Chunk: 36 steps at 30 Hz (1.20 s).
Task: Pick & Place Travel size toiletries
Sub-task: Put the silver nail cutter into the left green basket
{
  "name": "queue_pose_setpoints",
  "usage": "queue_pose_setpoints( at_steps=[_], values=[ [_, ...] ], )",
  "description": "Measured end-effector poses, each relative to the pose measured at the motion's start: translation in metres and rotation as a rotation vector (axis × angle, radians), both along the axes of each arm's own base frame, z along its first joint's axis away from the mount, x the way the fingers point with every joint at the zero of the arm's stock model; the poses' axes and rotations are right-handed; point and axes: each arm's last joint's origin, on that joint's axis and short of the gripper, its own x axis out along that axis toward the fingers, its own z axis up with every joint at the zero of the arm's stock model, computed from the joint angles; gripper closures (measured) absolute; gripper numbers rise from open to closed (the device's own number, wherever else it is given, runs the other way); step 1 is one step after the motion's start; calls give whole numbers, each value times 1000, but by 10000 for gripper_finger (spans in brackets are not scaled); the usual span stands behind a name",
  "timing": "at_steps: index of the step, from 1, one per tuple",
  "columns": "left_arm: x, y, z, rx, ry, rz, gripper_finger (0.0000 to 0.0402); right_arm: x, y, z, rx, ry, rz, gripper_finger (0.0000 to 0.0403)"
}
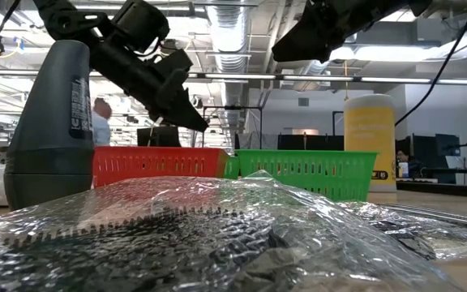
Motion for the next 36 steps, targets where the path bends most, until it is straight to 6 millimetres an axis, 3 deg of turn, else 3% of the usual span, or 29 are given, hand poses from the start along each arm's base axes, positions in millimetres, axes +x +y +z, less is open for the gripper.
queue_pose_setpoints(
  at_steps=[17,31,36],
  values=[
    [0,-2,-1,-13,9,-25,308,0,0,0,0,1,0,280],
    [0,-1,-1,-10,10,-20,246,-1,0,-2,-2,25,1,280],
    [1,-5,-1,-72,-3,-129,246,-1,2,-2,0,27,9,280]
  ],
)
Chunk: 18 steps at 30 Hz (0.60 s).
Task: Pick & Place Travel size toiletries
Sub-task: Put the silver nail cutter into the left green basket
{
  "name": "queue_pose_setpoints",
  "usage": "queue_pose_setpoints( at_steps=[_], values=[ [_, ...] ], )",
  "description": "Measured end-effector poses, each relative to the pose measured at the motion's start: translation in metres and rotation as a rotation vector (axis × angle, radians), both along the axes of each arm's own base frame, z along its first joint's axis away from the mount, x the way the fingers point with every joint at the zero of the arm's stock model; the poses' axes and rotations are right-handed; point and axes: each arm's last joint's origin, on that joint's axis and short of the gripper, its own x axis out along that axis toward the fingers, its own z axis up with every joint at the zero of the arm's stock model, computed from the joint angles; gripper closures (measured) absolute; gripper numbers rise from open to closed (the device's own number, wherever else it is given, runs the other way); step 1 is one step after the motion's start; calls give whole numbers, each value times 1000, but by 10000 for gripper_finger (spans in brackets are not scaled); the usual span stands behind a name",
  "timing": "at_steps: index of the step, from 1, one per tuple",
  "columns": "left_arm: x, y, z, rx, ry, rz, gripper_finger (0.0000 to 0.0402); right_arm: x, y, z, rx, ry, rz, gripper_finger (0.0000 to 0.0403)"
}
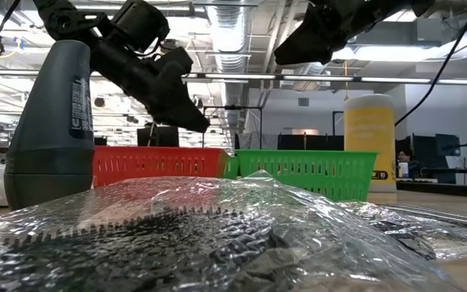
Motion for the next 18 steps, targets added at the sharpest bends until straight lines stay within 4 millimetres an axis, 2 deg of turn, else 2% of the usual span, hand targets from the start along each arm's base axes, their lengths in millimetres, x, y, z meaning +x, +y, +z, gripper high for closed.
queue_pose_setpoints(
  at_steps=[4,10,14,18],
  values=[
    [1,-6,0,-55,-11,-109,250,-1,4,0,22,-2,5,280],
    [4,-14,4,-49,-52,-143,254,-7,17,-9,119,79,15,280],
    [5,-14,5,-46,-66,-143,253,-11,34,-18,234,161,52,280],
    [5,-13,5,-45,-72,-143,255,-13,61,-31,277,223,101,280]
  ],
)
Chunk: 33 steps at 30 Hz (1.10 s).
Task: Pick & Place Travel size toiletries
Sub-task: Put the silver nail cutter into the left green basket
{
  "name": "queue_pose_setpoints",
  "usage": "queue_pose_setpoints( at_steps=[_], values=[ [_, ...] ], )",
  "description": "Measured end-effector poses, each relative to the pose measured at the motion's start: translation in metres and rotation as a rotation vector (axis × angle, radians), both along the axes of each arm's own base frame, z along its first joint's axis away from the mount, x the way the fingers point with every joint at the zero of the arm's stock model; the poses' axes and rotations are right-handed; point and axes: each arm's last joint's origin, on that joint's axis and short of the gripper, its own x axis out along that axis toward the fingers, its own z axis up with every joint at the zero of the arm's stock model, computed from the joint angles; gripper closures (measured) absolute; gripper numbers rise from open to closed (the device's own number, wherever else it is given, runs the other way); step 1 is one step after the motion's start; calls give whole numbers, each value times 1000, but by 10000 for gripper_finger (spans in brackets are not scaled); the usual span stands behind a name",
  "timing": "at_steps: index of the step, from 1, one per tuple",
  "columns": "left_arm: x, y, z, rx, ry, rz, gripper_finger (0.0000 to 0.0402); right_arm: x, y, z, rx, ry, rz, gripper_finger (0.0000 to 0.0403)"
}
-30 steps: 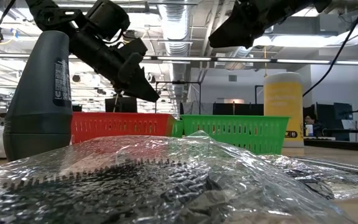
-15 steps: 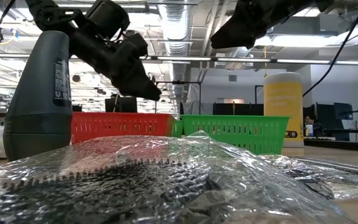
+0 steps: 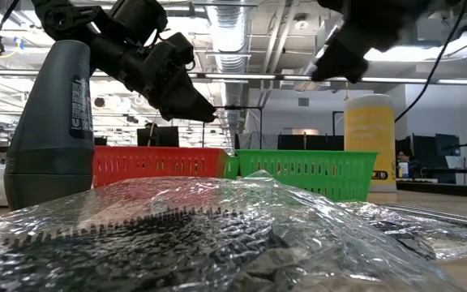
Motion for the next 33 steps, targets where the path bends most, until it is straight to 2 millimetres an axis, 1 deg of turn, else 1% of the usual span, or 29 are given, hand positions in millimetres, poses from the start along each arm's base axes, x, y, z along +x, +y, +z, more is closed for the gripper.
queue_pose_setpoints(
  at_steps=[4,7,11,16,25,28,33],
  values=[
    [1,0,1,-1,-13,1,256,-1,25,-17,30,55,43,280],
    [1,0,1,0,-17,1,257,0,41,-30,69,91,41,280],
    [1,0,2,2,-21,0,257,1,58,-47,134,129,12,280],
    [1,0,3,5,-33,4,257,-3,73,-67,194,210,-29,280],
    [2,0,4,6,-40,8,257,-6,97,-85,297,226,-67,280],
    [2,0,4,5,-41,8,257,-4,104,-91,310,237,-73,281],
    [2,0,4,5,-41,8,257,4,121,-98,310,256,-56,281]
  ],
)
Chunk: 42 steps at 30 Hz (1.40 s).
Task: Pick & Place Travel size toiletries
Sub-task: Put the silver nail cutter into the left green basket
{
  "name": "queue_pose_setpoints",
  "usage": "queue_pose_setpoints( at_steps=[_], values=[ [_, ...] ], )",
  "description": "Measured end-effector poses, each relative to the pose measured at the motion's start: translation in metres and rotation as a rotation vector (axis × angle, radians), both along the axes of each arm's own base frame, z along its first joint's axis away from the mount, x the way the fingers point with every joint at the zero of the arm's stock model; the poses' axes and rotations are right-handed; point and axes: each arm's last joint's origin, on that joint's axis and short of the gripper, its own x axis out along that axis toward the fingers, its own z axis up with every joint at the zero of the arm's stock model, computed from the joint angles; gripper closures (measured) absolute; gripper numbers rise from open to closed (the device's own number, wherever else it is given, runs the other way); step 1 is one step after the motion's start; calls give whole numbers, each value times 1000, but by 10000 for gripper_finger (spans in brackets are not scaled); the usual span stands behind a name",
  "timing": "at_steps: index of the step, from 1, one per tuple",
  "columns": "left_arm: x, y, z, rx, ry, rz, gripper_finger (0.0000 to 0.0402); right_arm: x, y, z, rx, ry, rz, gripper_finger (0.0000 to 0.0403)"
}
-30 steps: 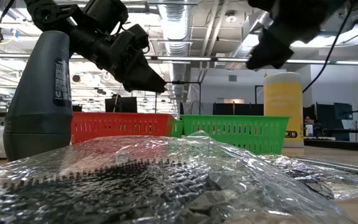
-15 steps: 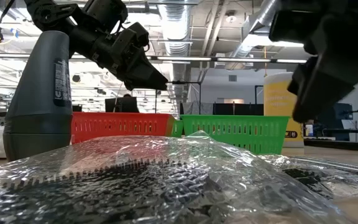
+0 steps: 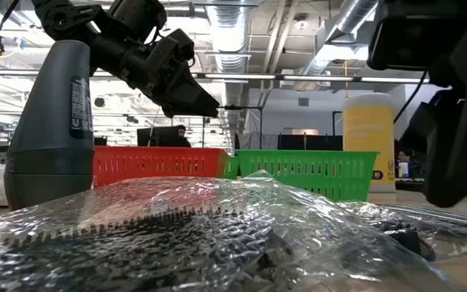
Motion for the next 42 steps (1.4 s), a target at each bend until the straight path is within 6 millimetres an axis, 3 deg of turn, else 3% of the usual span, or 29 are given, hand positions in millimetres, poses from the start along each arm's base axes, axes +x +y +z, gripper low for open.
queue_pose_setpoints(
  at_steps=[9,18,37,42],
  values=[
    [0,-1,0,-24,-2,8,257,18,17,-2,-43,104,-9,281],
    [0,-2,0,-24,-2,2,257,23,25,23,-123,142,1,281],
    [0,-2,0,-24,-2,2,257,19,19,17,-159,224,-96,281],
    [0,-2,0,-24,-2,2,257,20,19,1,-182,263,-112,281]
  ],
)
